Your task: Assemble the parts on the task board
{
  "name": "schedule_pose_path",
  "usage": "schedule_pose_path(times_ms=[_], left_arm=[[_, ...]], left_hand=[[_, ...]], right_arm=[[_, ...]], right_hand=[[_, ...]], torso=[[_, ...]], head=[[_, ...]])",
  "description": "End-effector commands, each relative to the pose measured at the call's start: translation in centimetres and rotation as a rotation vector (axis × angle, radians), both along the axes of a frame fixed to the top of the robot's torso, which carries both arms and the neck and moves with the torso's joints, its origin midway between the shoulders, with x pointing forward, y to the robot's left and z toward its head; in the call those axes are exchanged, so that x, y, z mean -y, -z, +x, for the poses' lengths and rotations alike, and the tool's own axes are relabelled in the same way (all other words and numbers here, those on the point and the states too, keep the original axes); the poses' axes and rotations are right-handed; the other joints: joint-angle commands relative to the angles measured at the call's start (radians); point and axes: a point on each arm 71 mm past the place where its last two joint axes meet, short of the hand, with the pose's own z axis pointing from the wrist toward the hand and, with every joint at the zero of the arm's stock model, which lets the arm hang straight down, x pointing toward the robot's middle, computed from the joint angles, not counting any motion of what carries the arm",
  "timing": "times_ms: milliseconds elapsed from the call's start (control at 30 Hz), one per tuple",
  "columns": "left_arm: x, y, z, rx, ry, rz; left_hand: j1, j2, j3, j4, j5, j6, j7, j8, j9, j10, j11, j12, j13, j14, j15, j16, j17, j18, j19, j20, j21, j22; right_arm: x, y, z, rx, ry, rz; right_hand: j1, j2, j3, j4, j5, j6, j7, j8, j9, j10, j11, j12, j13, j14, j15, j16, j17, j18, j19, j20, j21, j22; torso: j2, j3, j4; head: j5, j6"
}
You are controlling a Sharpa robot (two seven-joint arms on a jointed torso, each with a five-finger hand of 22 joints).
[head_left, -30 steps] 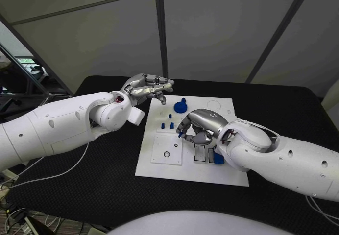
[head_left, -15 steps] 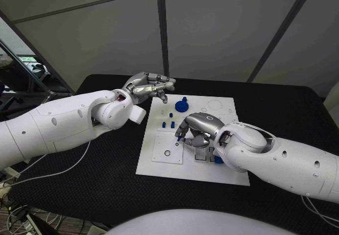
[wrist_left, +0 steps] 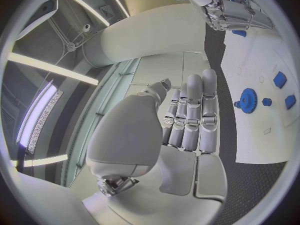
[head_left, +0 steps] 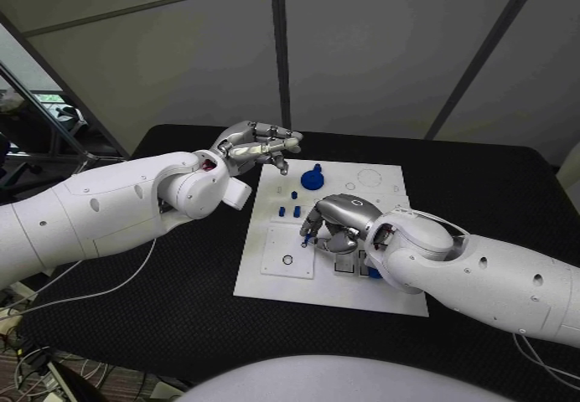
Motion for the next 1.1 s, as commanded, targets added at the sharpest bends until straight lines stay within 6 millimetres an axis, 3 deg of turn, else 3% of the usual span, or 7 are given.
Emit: schedule_pose_path(times_ms=[33, 1100], left_arm=[[0.2, -0.1, 0.0, 0.001, 0.007, -0.008], [0.4, 0.0, 0.1, -0.006, 0.019, -0.008]], left_hand=[[-0.01, 0.003, -0.006, 0.002, -0.003, -0.004, 0.005, 0.005, -0.001, -0.009, -0.001, 0.006, 0.002, -0.006, 0.0, -0.004, -0.002, -0.019, -0.006, 0.003, -0.005, -0.001], [-0.01, 0.003, -0.008, 0.002, -0.003, -0.005, 0.005, 0.006, -0.001, -0.012, 0.0, 0.01, 0.002, -0.007, 0.0, -0.004, -0.003, -0.019, -0.005, 0.003, -0.007, -0.003]], right_arm=[[-0.1, 0.1, 0.0, -0.005, -0.006, -0.014], [-0.7, 1.6, -0.5, -0.033, -0.027, -0.09]], right_hand=[[-0.009, 0.0, 0.004, 0.0, 0.003, -0.002, 0.007, 0.006, 0.001, -0.001, 0.005, -0.003, 0.001, 0.019, 0.0, 0.007, 0.001, -0.014, 0.001, 0.001, 0.003, 0.0], [-0.016, -0.002, 0.002, -0.001, 0.0, -0.005, 0.007, 0.004, 0.001, -0.004, 0.007, -0.004, 0.0, 0.016, 0.001, 0.005, -0.005, -0.012, -0.006, 0.002, 0.0, -0.005]], torso=[[0.0, 0.0001, 0.0], [0.0, 0.0001, -0.001]], head=[[0.001, -0.001], [0.002, -0.002]])
